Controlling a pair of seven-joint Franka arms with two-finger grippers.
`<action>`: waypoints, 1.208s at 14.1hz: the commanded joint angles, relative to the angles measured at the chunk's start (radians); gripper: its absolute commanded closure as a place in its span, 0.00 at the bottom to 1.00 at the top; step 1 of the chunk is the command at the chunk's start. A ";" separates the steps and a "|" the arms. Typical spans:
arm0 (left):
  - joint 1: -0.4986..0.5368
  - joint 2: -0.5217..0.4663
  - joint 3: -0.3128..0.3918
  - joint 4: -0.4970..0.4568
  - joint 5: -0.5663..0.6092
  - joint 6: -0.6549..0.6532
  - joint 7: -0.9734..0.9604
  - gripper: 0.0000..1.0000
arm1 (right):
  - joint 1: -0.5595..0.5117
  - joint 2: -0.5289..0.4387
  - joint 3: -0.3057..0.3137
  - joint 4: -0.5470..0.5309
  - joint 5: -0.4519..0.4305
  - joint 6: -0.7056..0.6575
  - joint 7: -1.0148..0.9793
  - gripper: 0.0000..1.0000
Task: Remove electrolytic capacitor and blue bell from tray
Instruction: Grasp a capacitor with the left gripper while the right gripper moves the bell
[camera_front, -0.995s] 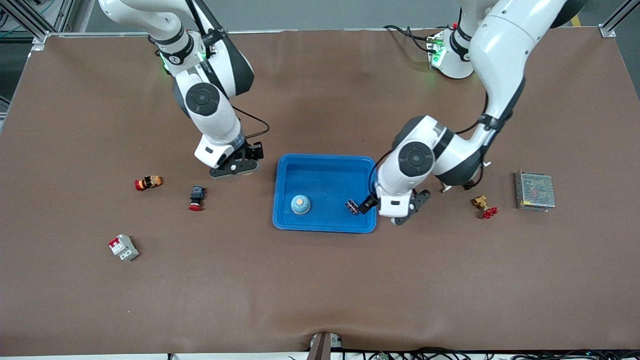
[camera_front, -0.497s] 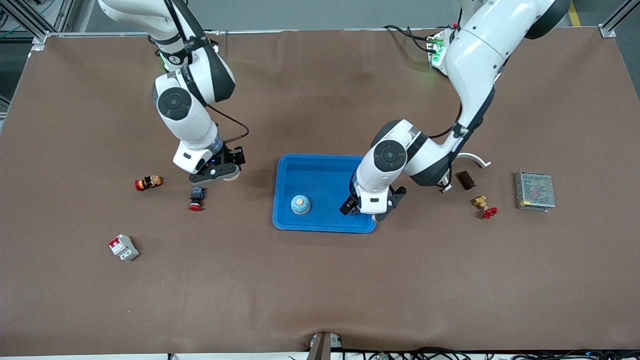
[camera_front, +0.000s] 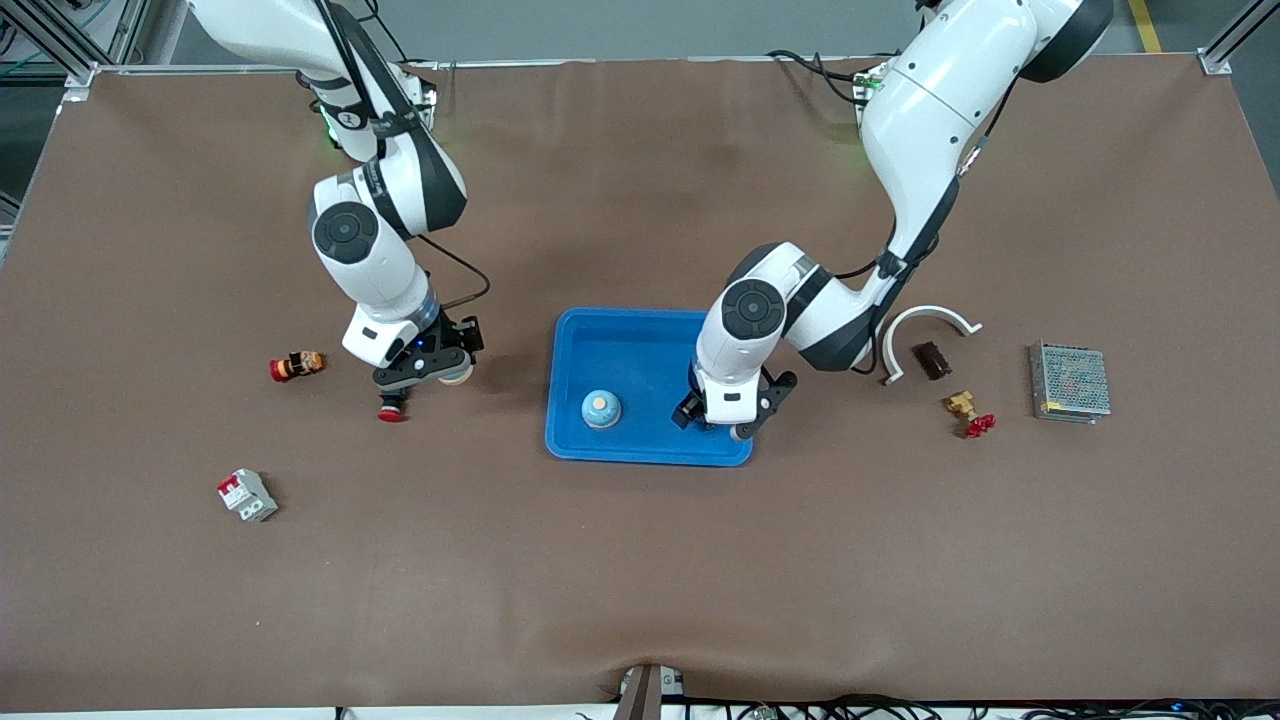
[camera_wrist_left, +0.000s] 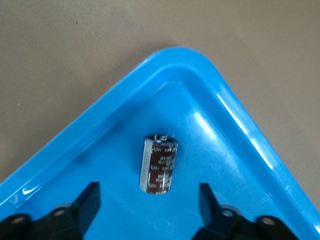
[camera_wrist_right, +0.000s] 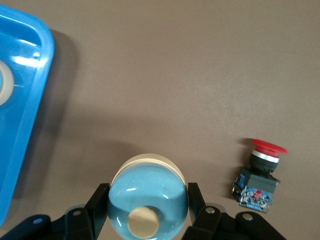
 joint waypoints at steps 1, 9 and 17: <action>-0.017 0.026 0.019 0.022 0.006 0.033 -0.015 0.20 | -0.049 0.049 0.015 0.038 -0.009 0.013 -0.040 0.64; -0.017 0.052 0.028 0.021 0.008 0.065 -0.011 0.40 | -0.114 0.174 0.015 0.085 -0.007 0.128 -0.133 0.64; -0.008 0.045 0.028 0.019 0.027 0.061 0.017 1.00 | -0.112 0.229 0.018 0.104 -0.001 0.175 -0.132 0.64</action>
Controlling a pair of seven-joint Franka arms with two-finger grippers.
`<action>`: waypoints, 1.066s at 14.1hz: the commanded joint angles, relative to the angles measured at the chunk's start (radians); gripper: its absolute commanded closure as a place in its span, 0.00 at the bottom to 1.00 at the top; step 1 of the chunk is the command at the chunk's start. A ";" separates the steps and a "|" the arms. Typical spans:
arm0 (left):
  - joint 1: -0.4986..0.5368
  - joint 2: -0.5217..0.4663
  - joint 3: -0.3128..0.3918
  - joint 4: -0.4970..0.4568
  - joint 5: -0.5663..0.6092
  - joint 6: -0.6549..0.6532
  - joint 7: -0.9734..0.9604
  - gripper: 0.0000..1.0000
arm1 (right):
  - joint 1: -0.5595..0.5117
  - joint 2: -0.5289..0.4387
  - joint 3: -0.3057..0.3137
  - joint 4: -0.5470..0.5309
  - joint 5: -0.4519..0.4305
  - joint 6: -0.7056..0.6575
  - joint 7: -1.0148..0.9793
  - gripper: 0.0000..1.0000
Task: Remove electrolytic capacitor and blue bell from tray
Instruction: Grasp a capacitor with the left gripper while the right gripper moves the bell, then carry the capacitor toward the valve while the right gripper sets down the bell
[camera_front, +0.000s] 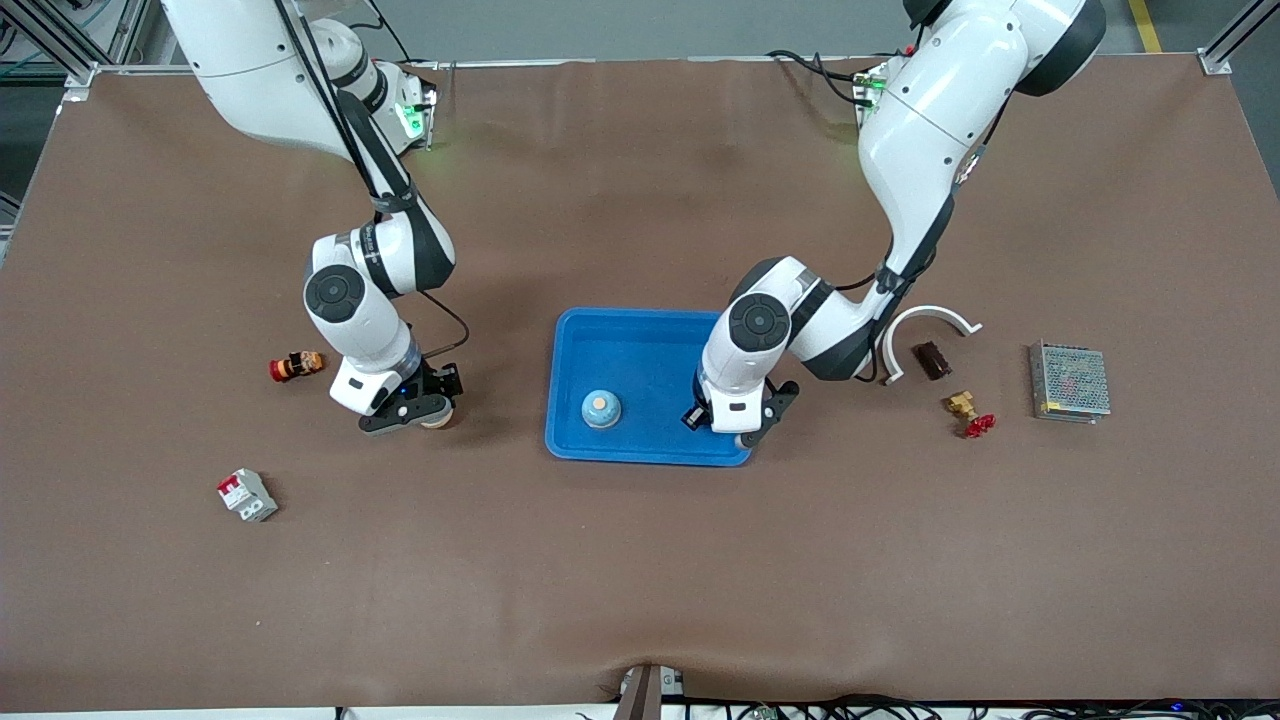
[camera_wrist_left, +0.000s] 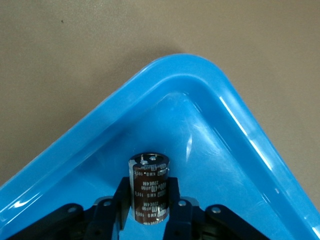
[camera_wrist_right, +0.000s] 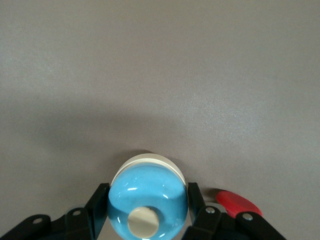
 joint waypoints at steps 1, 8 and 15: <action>0.002 -0.013 0.013 0.016 0.031 -0.003 0.012 1.00 | -0.014 0.040 0.012 0.033 0.000 0.024 -0.004 0.64; 0.068 -0.194 0.008 0.017 0.053 -0.209 0.171 1.00 | -0.014 0.037 0.014 0.038 0.002 0.011 0.005 0.00; 0.278 -0.280 0.004 -0.079 0.048 -0.370 0.582 1.00 | 0.009 -0.032 0.018 0.151 0.020 -0.300 0.198 0.00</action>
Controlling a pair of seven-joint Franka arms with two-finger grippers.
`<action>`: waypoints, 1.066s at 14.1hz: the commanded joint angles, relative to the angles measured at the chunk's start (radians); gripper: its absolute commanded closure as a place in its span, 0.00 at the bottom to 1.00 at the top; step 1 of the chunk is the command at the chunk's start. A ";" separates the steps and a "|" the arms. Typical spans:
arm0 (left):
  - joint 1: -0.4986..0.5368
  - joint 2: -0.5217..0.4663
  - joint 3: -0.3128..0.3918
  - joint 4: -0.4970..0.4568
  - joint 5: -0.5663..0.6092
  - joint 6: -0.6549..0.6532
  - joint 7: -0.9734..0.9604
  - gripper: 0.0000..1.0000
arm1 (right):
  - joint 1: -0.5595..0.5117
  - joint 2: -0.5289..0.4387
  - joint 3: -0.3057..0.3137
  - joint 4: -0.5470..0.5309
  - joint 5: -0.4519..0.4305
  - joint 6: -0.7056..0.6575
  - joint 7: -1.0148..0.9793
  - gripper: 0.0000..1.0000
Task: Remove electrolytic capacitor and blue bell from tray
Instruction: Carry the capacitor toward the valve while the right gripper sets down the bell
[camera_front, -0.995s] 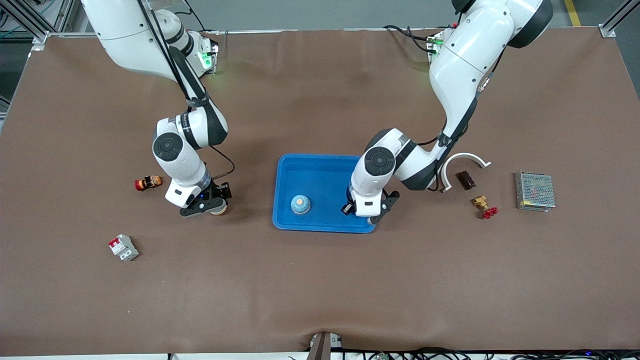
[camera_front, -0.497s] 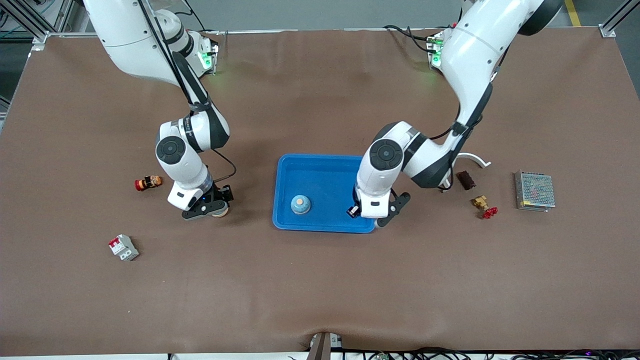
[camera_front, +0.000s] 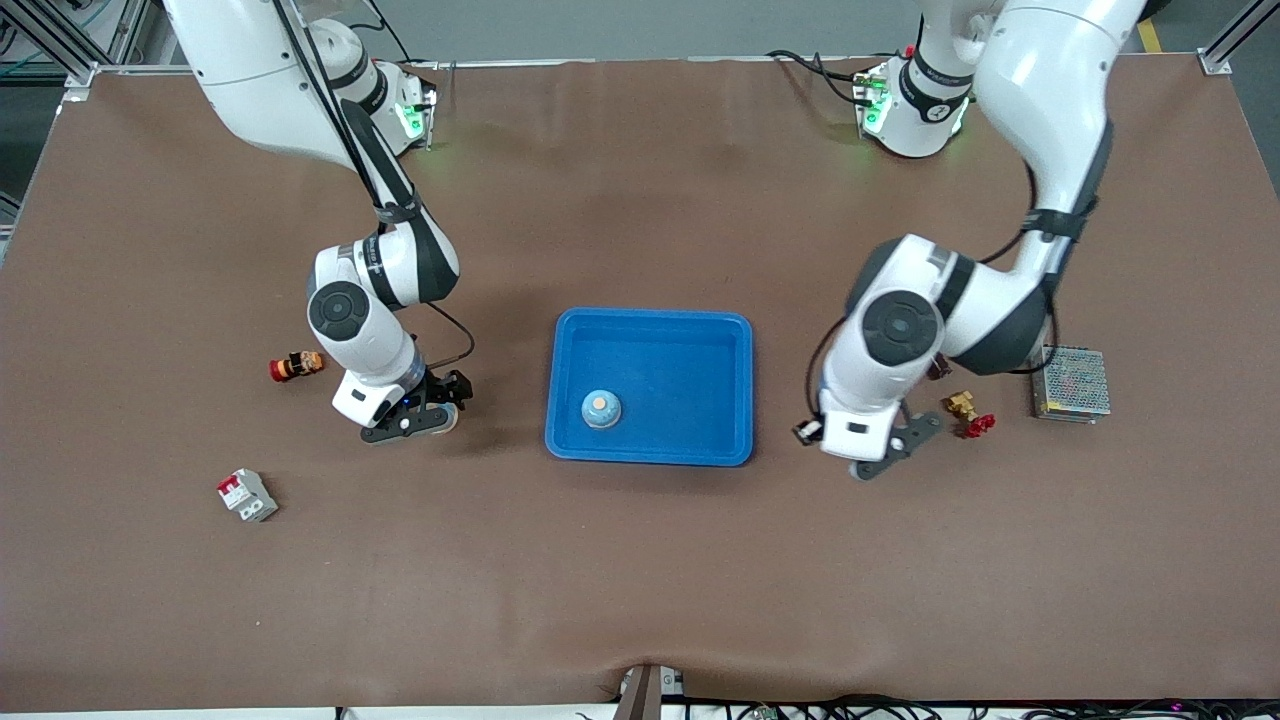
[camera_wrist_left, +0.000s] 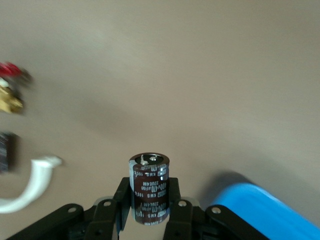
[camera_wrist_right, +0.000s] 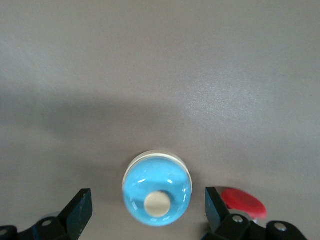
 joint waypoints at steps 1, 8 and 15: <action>0.057 -0.034 -0.006 -0.079 0.014 0.000 0.068 1.00 | 0.017 -0.046 0.022 0.049 0.009 -0.122 0.160 0.00; 0.185 0.000 -0.006 -0.192 0.067 0.125 0.183 1.00 | 0.164 -0.014 0.034 0.166 0.007 -0.119 0.691 0.00; 0.257 0.014 -0.004 -0.306 0.133 0.238 0.183 1.00 | 0.296 0.110 0.033 0.342 -0.007 -0.125 0.986 0.00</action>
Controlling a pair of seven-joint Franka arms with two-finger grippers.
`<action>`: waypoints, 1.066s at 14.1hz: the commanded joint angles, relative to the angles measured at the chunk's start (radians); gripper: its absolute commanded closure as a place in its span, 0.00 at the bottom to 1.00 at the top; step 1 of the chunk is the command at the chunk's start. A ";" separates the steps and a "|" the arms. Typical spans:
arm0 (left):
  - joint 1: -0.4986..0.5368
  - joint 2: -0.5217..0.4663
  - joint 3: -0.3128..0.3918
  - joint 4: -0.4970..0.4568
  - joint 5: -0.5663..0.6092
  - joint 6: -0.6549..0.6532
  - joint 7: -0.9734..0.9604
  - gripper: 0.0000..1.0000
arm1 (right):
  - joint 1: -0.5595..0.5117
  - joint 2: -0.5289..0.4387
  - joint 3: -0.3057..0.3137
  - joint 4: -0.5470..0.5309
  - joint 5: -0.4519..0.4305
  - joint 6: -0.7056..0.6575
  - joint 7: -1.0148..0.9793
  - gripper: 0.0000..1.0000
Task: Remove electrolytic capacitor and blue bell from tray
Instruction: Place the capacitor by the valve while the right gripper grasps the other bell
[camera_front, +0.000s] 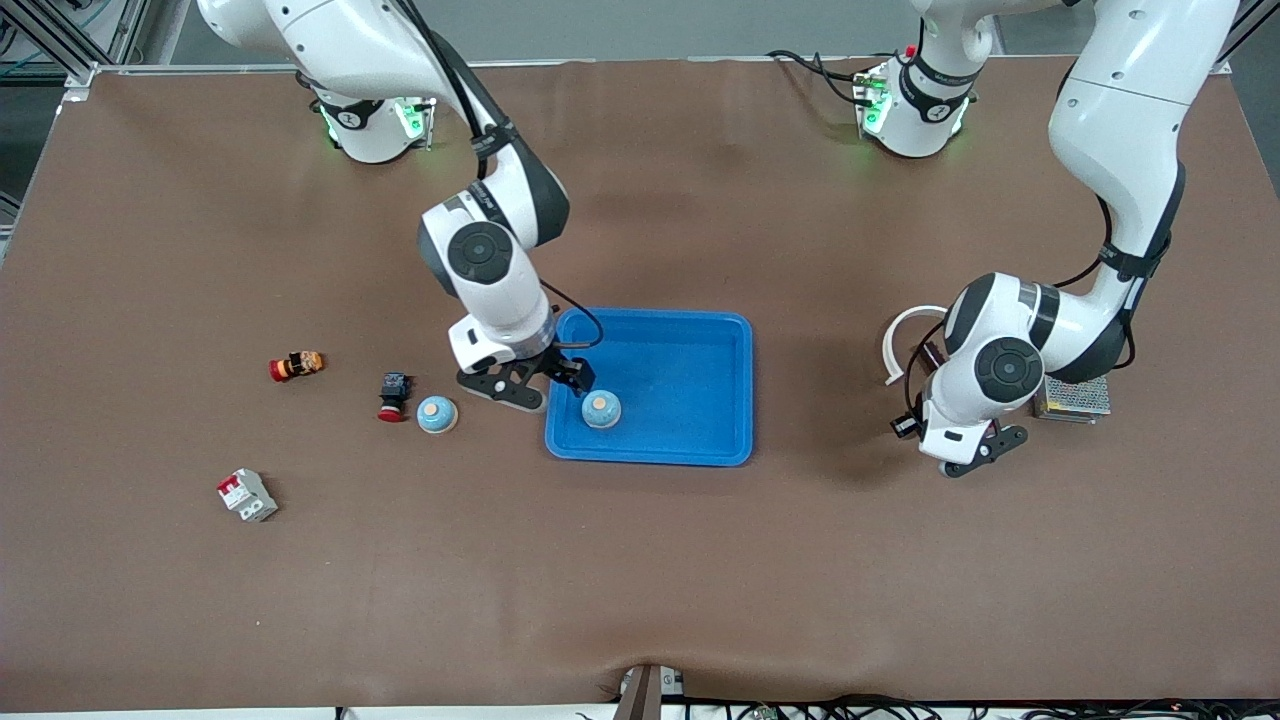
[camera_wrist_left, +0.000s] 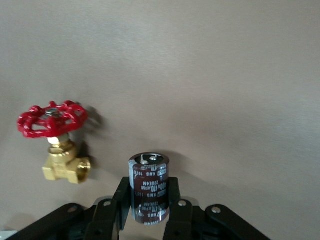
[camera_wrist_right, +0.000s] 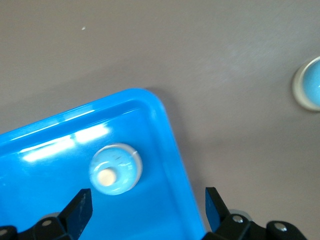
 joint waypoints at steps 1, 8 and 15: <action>0.026 -0.003 -0.006 -0.024 0.029 0.017 0.003 1.00 | 0.038 0.084 -0.008 0.123 -0.011 -0.018 0.101 0.00; 0.024 0.008 -0.008 -0.033 0.029 0.016 -0.002 0.44 | 0.042 0.144 -0.014 0.186 -0.013 -0.018 0.106 0.00; 0.018 -0.075 -0.021 -0.018 0.022 -0.065 -0.005 0.00 | 0.034 0.186 -0.014 0.195 -0.038 0.000 0.107 0.00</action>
